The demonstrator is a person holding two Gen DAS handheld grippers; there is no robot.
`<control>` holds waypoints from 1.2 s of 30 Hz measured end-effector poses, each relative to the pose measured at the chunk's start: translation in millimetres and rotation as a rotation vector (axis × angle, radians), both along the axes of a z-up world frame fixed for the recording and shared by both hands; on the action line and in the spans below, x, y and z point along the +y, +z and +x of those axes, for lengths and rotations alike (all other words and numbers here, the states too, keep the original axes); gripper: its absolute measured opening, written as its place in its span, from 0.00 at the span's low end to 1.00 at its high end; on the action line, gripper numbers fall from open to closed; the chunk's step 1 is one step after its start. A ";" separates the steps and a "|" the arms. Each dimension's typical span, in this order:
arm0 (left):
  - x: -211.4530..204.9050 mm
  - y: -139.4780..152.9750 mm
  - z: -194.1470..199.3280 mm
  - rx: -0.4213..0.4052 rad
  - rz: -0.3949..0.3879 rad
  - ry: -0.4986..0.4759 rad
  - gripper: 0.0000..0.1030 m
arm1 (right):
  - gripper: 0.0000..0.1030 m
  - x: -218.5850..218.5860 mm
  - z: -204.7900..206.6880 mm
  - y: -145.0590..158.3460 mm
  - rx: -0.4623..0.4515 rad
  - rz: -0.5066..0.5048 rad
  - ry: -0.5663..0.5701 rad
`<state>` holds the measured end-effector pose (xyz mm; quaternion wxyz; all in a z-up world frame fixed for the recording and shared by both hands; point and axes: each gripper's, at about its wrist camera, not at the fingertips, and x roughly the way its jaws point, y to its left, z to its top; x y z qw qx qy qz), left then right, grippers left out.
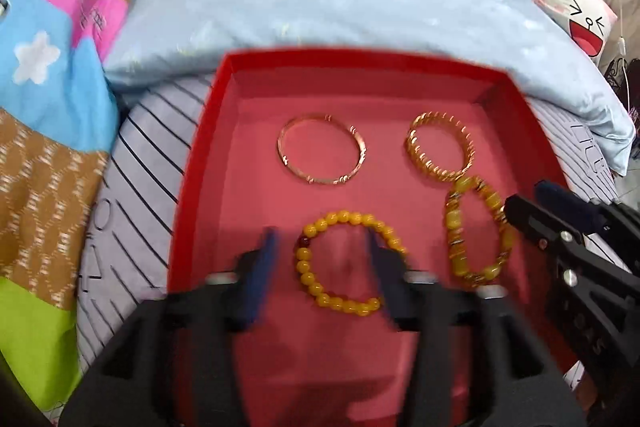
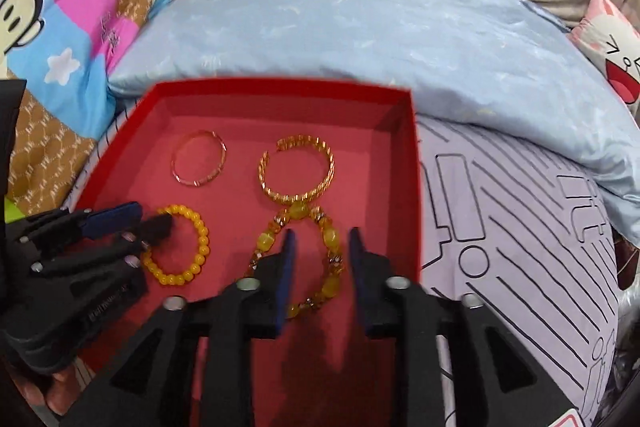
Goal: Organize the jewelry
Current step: 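Withdraw both tools from the tray toward the remaining bracelets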
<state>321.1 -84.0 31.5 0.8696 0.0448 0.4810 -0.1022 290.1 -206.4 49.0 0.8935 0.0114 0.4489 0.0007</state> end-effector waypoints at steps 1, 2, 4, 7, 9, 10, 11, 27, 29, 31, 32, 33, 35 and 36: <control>-2.0 4.3 -6.0 -0.038 0.021 0.001 0.63 | 0.38 0.8 -3.4 4.2 -0.013 0.001 0.000; -5.9 9.6 -13.5 -0.071 0.045 -0.011 0.63 | 0.38 1.3 -9.3 9.5 -0.026 0.002 0.002; -8.2 15.8 -21.8 -0.080 0.047 -0.019 0.63 | 0.38 2.0 -19.1 16.9 -0.039 0.016 0.010; -8.3 24.3 -35.5 -0.084 0.038 -0.012 0.63 | 0.38 2.1 -38.0 28.6 -0.055 0.044 0.012; -7.2 31.3 -44.9 -0.093 0.044 -0.009 0.63 | 0.38 3.3 -46.9 33.9 -0.062 0.049 0.009; -5.9 33.5 -49.8 -0.099 0.046 -0.008 0.63 | 0.38 3.8 -53.3 37.0 -0.068 0.051 0.007; -5.0 35.6 -54.2 -0.102 0.044 -0.008 0.63 | 0.39 4.0 -58.9 39.4 -0.072 0.053 0.004; 18.1 64.9 -146.2 -0.131 0.022 0.046 0.63 | 0.41 21.7 -157.1 64.8 -0.102 0.089 0.005; 19.3 65.2 -154.9 -0.128 0.017 0.048 0.63 | 0.41 22.9 -167.6 64.5 -0.099 0.092 0.007; 19.6 65.1 -164.0 -0.126 0.018 0.048 0.63 | 0.41 23.4 -176.8 63.3 -0.096 0.096 0.004; 19.5 64.8 -168.7 -0.125 0.019 0.047 0.63 | 0.41 23.6 -182.4 62.2 -0.094 0.097 0.004; 19.3 64.4 -172.9 -0.124 0.018 0.047 0.63 | 0.41 23.5 -186.8 61.2 -0.091 0.098 0.004; 19.1 63.8 -181.1 -0.121 0.015 0.042 0.63 | 0.41 23.8 -195.3 58.8 -0.083 0.101 0.005; 19.0 63.6 -185.6 -0.122 0.017 0.039 0.63 | 0.41 24.2 -198.8 57.5 -0.080 0.100 0.006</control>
